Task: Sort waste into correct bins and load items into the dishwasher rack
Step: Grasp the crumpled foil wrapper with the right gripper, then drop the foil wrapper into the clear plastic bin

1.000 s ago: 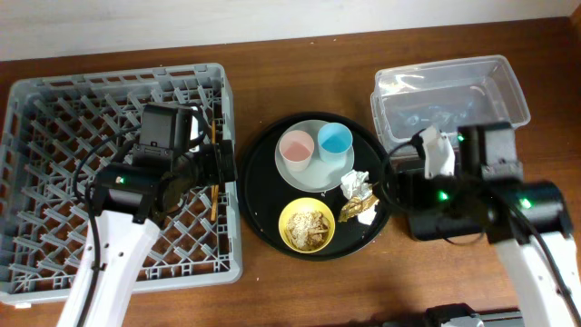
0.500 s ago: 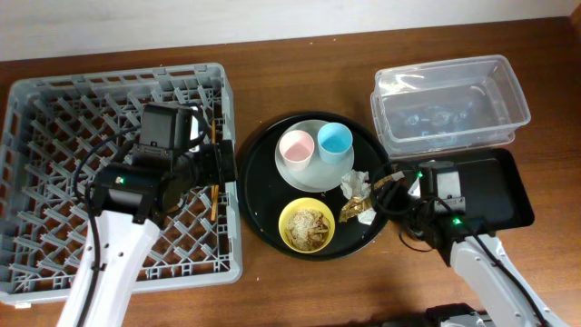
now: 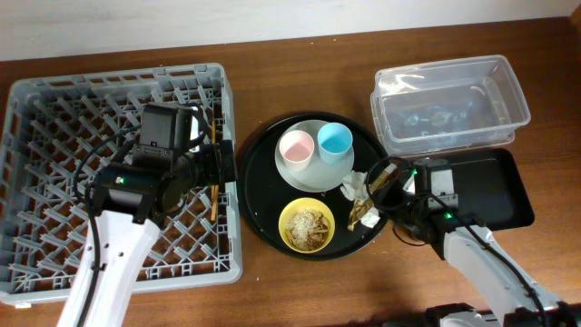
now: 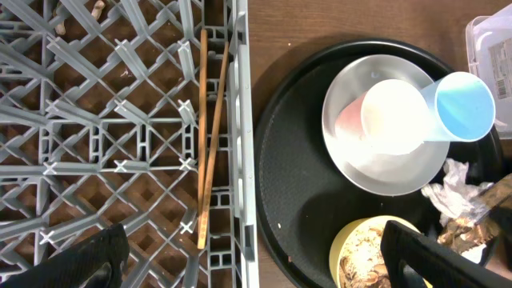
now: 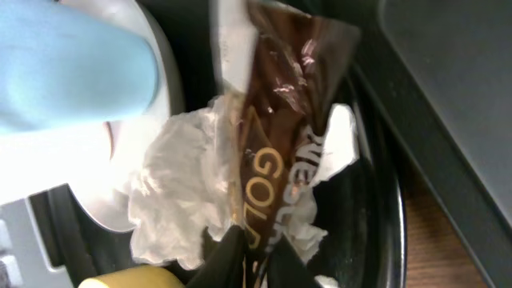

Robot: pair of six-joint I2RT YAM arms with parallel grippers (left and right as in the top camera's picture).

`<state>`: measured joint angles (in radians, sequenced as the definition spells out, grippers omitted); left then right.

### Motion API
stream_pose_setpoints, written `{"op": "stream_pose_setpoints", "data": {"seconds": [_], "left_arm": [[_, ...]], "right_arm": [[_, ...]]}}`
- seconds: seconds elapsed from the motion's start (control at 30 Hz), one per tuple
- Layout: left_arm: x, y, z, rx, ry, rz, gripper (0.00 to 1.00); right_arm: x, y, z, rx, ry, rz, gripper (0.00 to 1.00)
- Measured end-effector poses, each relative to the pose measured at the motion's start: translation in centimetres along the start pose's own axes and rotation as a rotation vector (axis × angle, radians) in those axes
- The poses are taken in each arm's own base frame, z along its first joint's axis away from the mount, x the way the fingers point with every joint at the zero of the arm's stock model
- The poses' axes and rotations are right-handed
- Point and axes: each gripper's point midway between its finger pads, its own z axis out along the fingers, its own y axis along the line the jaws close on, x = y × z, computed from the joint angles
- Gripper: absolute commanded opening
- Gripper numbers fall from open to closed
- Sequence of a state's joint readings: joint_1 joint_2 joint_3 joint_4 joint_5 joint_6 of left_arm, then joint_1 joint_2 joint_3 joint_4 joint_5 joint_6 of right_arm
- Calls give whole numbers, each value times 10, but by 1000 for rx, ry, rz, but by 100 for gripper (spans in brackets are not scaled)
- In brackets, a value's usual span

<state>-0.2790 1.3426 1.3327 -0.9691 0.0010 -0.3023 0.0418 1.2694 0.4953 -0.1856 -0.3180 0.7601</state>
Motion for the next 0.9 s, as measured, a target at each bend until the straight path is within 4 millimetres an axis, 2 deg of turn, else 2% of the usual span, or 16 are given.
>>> {"op": "stream_pose_setpoints", "data": {"seconds": [0.1, 0.2, 0.3, 0.33, 0.37, 0.4, 0.5, 0.57, 0.7, 0.73, 0.77, 0.8, 0.83, 0.87, 0.9], "left_arm": [[0, 0, 0, 0, 0, 0, 99], [0, 0, 0, 0, 0, 0, 99], [0, 0, 0, 0, 0, 0, 99], [0, 0, 0, 0, 0, 0, 100], [0, 0, 0, 0, 0, 0, 99], [0, 0, 0, 0, 0, 0, 99], [0, 0, 0, 1, -1, 0, 99], [0, 0, 0, 0, 1, 0, 99], [1, 0, 0, -1, 3, 0, 99], [0, 0, 0, 0, 1, 0, 99], [0, 0, 0, -1, 0, 0, 99], [0, 0, 0, 0, 0, 0, 99], [0, 0, 0, 0, 0, 0, 99], [0, 0, 0, 0, 0, 0, 99], [0, 0, 0, 0, 0, 0, 99]], "right_arm": [[-7, 16, -15, -59, -49, -27, 4], [-13, 42, -38, -157, -87, -63, 4], [-45, 92, -83, -287, -234, -138, 4], [-50, 96, -88, -293, -261, -145, 4], [-74, 113, -108, -312, -375, -164, 4], [-94, 118, -120, -308, -478, -164, 4], [-149, 113, -142, -223, -769, -112, 4], [-174, 103, -134, -152, -870, -82, 4], [-205, 70, -80, -14, -939, -31, 4], [-210, 53, -65, 43, -944, -14, 5], [-219, 40, -60, 70, -967, 5, 21], [-224, 29, -59, 95, -975, 17, 46], [-228, 22, -60, 108, -980, 26, 64], [-233, 16, -63, 111, -986, 24, 99], [-236, 18, -63, 106, -965, -26, 99]]}}
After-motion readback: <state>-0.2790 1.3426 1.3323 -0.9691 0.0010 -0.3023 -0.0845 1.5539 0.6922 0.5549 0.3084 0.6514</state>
